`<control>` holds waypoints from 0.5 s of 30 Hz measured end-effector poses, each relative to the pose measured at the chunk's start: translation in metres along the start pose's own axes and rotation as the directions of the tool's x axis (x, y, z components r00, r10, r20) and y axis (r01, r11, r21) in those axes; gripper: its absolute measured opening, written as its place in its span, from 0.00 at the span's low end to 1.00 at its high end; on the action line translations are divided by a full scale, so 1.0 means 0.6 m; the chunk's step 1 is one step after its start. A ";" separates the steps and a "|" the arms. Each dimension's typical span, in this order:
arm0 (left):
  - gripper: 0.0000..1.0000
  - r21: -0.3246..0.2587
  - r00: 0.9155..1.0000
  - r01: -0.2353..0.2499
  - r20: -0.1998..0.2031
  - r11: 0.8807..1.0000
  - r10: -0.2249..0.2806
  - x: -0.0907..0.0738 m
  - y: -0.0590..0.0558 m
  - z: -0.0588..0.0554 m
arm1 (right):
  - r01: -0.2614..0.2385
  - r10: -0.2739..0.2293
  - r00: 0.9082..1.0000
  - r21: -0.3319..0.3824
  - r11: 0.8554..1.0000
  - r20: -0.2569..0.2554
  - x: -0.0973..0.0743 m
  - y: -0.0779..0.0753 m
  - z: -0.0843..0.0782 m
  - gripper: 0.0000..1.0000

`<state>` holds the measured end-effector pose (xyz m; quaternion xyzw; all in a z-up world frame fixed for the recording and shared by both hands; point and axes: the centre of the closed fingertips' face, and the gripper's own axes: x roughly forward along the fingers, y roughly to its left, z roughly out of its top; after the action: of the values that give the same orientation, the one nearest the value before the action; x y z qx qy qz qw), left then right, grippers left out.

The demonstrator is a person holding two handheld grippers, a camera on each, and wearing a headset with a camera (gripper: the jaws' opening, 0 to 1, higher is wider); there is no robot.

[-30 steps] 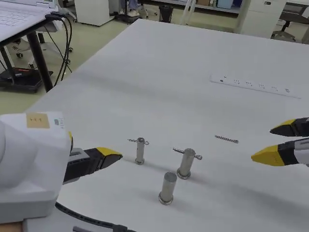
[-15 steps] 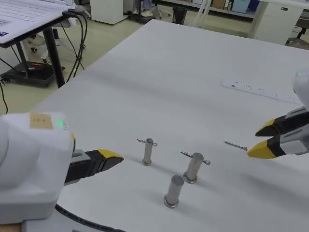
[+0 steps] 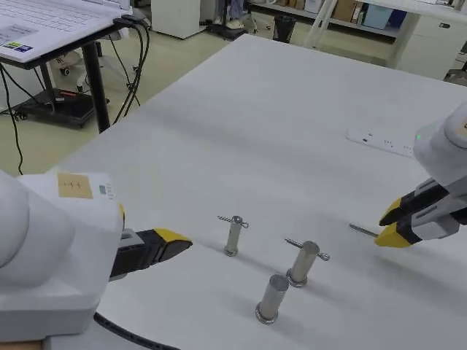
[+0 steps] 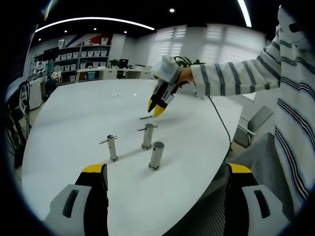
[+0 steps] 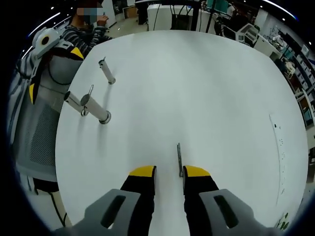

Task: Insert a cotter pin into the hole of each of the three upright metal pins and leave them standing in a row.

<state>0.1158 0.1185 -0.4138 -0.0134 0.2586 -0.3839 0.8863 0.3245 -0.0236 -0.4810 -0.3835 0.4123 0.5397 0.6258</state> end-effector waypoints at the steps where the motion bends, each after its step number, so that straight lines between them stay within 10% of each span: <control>1: 0.99 0.000 1.000 0.002 0.000 1.000 -0.002 0.000 0.000 0.000 | -0.002 0.002 1.000 -0.001 1.000 -0.008 0.003 -0.002 -0.001 0.16; 15: 0.96 0.003 0.999 0.040 -0.024 0.999 -0.040 0.004 -0.016 -0.011 | -0.017 0.013 0.994 -0.033 0.999 -0.105 0.030 -0.033 -0.013 0.01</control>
<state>0.1076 0.1115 -0.4185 -0.0126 0.2682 -0.4022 0.8753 0.3449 -0.0270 -0.4997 -0.4186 0.4383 0.5303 0.5928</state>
